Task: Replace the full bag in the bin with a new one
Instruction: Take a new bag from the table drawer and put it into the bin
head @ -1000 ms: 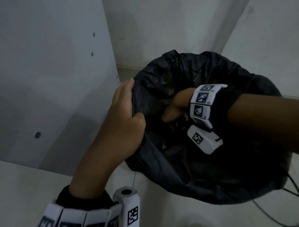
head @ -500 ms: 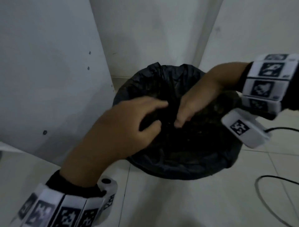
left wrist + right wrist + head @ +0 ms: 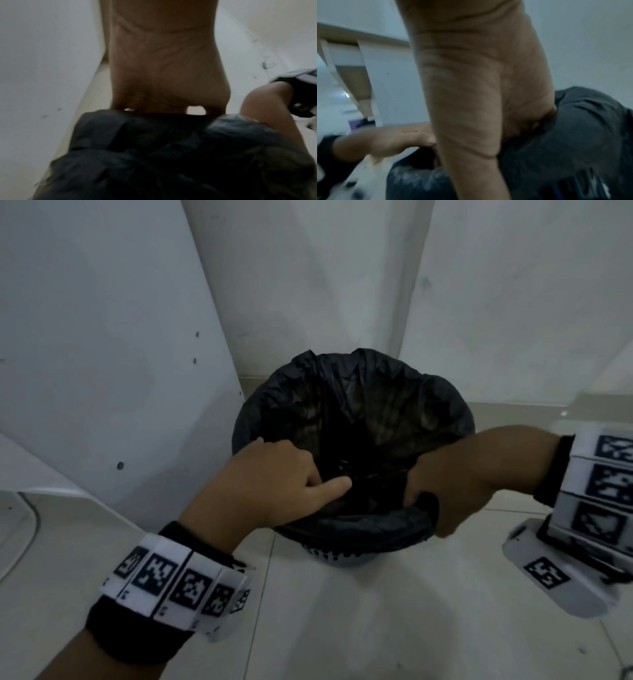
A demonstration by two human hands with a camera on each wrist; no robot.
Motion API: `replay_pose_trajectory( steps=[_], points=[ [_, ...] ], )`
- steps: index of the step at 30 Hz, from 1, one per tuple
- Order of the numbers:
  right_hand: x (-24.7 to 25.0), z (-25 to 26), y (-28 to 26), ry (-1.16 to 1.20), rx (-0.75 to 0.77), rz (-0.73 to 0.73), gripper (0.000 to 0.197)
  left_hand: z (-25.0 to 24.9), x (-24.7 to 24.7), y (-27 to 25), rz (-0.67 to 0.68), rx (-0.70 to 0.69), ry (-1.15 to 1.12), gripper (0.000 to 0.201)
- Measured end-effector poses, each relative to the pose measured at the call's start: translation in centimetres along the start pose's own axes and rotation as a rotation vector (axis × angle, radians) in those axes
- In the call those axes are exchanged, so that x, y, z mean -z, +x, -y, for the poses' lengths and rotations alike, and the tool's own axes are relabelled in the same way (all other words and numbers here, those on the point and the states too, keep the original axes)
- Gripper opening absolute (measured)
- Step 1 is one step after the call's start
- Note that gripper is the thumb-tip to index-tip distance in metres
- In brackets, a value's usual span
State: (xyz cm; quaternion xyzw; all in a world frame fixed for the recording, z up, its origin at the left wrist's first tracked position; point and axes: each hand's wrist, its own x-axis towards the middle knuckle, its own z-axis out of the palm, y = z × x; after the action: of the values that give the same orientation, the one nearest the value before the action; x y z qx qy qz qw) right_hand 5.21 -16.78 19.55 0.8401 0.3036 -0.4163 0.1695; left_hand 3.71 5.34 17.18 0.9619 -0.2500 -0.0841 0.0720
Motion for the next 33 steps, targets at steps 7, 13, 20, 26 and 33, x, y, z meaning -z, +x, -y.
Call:
replay_pose_trajectory(
  steps=[7, 13, 20, 26, 33],
  points=[
    [-4.2, 1.6, -0.8, 0.244, 0.159, -0.507, 0.033, -0.4, -4.5, -3.3, -0.360, -0.308, -0.001, 0.045],
    [-5.4, 1.2, -0.5, 0.187, 0.137, -0.639, 0.018, 0.2, -5.1, -3.0, -0.335, -0.279, 0.062, 0.043],
    [1.8, -4.3, -1.3, 0.419, 0.142, -0.859, 0.023, 1.9, 1.8, -1.1, -0.459, -0.064, -0.302, 0.024],
    [8.3, -9.1, 3.3, 0.182, -0.142, -0.741, 0.050, 5.4, 4.6, 7.1, -0.100, 0.024, 0.151, 0.064],
    [10.8, -9.8, 8.7, 0.185, -0.150, -0.740, 0.060, 7.2, 4.6, 12.2, 0.049, 0.008, 0.197, 0.080]
  ],
)
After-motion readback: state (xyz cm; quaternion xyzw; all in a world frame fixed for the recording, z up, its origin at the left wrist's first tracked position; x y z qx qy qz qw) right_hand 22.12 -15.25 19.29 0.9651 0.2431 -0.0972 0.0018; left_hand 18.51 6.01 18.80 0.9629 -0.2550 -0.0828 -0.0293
